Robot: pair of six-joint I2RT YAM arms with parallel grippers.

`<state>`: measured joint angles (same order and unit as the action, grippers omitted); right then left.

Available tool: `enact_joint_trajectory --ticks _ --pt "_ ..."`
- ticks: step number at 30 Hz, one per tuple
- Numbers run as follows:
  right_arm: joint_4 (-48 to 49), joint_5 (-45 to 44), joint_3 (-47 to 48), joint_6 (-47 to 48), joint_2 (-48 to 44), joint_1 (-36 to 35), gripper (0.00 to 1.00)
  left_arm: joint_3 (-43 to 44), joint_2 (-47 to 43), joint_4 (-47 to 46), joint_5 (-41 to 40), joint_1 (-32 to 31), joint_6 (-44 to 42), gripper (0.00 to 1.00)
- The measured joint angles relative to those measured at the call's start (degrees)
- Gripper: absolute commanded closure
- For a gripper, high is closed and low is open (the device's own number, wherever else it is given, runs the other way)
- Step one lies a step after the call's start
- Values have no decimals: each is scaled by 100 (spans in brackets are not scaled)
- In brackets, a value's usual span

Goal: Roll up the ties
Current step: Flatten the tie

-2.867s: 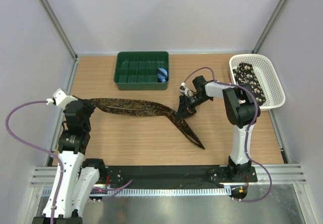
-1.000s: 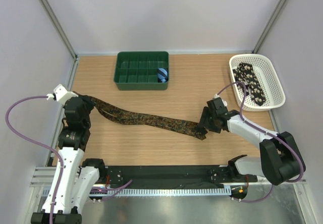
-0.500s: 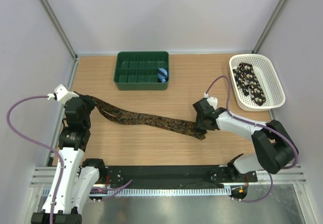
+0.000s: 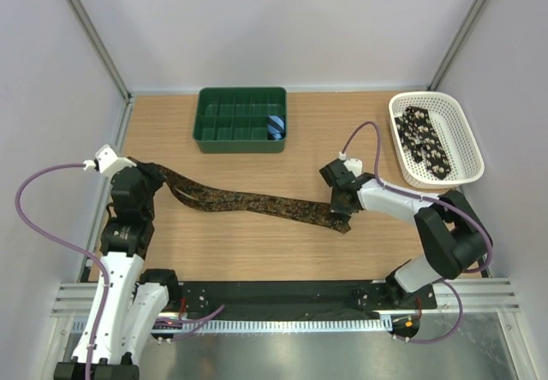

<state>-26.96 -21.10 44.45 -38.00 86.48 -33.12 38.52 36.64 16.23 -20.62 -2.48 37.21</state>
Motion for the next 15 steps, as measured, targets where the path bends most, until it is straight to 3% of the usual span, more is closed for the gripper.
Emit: enact_joint_trajectory --ticks 7,15 --pt "-168 295 675 516 560 1001 99 -212 -44 -20 450 0 120 100" --pt "-452 531 2564 1333 1912 2181 99 -647 -284 83 1255 0 446 100"
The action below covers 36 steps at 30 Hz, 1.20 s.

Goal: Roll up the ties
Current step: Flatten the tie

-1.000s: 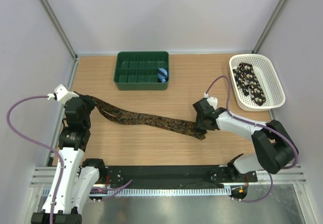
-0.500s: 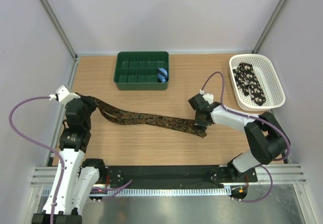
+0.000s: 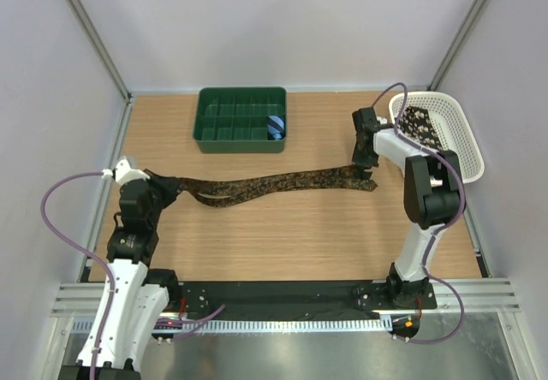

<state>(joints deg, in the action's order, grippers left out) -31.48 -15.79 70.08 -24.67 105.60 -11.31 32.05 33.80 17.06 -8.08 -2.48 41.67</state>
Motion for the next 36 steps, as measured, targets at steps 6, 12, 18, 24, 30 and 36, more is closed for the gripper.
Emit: enact_joint_trajectory --ticks 6,12,18,24,30,36 --pt "-236 175 1659 411 1193 413 99 -1021 -555 87 743 -90 459 100" --pt "-496 343 2933 632 2120 625 99 -1832 -1132 328 981 -573 774 100" --pt "-767 402 4483 772 3034 793 99 -2046 -1121 356 1005 -944 859 100" --pt "-1115 402 6096 1054 3947 953 99 -2341 -866 328 1086 -1458 1187 99" --pt "-1014 468 6594 1226 4221 1047 99 -2535 -949 310 627 -3003 1816 90" --pt "-586 734 6653 1169 4221 1069 25 -2588 -754 221 -4 -4140 2247 43"
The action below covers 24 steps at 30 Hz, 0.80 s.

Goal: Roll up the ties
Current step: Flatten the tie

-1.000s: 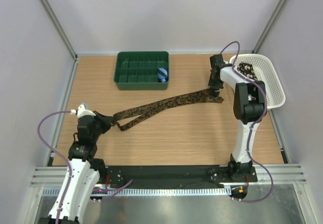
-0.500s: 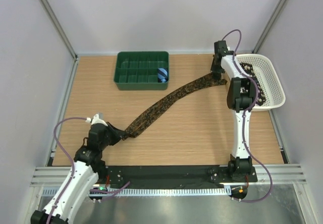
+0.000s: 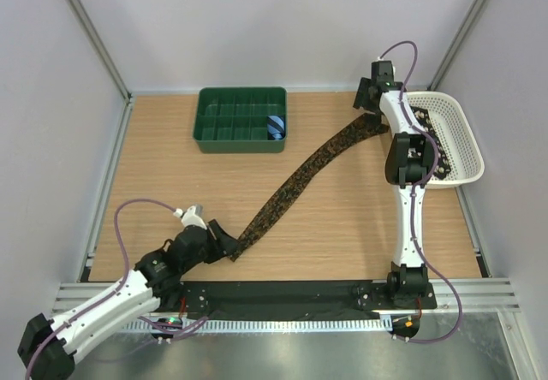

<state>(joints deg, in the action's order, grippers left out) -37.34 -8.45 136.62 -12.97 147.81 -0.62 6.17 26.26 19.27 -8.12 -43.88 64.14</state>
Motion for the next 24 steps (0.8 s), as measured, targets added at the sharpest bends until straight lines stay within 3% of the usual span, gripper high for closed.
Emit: enact_joint_trajectory --ticks 4,12,14,17,24 --pt "332 315 -227 -7 -111 -2 25 94 33 -28 -426 -238 9 28" --pt "575 544 -1821 -72 -1515 -57 25 940 -87 767 -1427 -249 -452 20" --pt "577 726 -2417 -85 -2197 -90 34 1078 -35 767 -1547 -251 -544 20" --pt "741 1110 -3440 -168 -3329 -243 39 1102 151 763 -1644 -251 -750 20" --pt "1930 1779 -6771 -990 -5877 -1259 43 1152 717 330 -1613 -251 -1617 20"
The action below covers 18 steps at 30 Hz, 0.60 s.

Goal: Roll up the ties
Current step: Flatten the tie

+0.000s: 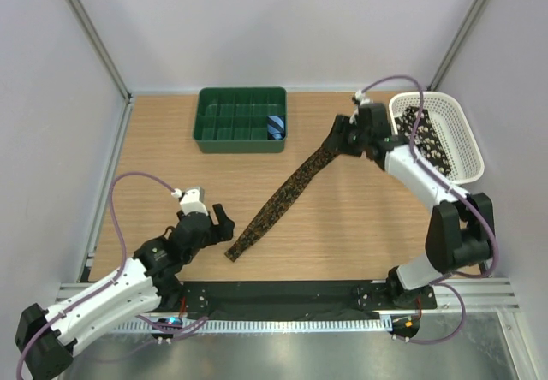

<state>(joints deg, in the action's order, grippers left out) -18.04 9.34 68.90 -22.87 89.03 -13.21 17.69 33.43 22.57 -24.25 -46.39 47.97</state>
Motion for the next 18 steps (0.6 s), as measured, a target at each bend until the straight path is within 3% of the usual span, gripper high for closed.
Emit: enact_joint_trajectory --ticks 4,8,14,18 --pt "262 59 -1499 -509 -518 -549 53 162 483 -446 81 0 -697 20" --pt "267 -131 -2164 -675 -621 -1294 68 415 1202 -896 175 0 -1134 20" --pt "271 -750 -2306 -555 -841 -2424 68 866 2621 -1497 549 55 -1526 22" --pt "236 -1307 -2306 -461 -793 -2935 68 868 2992 -1816 767 136 -1650 25"
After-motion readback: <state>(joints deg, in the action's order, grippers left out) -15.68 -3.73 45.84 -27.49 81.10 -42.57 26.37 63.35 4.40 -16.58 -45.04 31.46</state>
